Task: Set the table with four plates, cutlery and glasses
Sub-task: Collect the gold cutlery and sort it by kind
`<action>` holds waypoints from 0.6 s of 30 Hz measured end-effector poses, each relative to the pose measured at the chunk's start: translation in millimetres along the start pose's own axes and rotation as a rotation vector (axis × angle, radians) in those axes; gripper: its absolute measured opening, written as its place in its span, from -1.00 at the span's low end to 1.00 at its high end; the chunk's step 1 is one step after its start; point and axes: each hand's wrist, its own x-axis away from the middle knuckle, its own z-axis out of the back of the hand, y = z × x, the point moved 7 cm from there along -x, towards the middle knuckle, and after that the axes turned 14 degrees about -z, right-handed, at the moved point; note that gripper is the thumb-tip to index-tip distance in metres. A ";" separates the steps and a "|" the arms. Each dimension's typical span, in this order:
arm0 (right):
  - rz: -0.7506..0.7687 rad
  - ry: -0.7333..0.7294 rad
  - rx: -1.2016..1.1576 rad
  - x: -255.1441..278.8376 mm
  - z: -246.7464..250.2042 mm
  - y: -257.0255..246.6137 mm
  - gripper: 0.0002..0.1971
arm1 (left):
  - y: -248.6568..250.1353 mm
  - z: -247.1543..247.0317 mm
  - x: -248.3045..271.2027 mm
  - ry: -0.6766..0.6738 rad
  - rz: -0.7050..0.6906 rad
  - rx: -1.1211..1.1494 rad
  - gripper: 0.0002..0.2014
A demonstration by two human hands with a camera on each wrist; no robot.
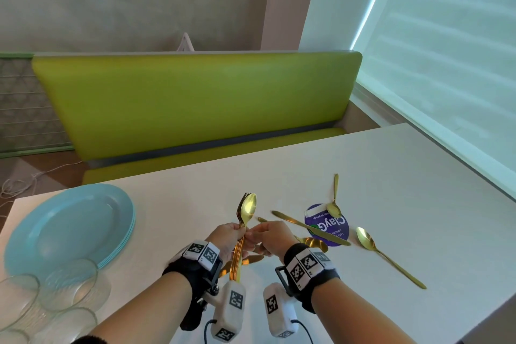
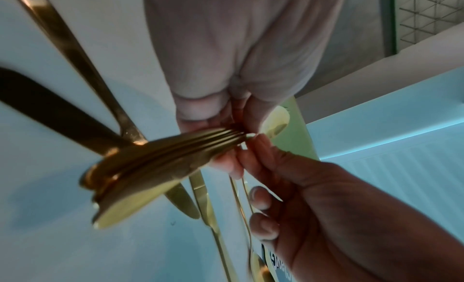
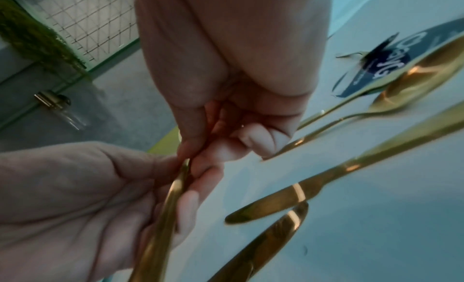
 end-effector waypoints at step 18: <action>-0.146 0.500 0.951 -53.8 66.5 15.2 -0.75 | 10.6 8.5 -30.2 0.095 -0.035 -0.044 -0.84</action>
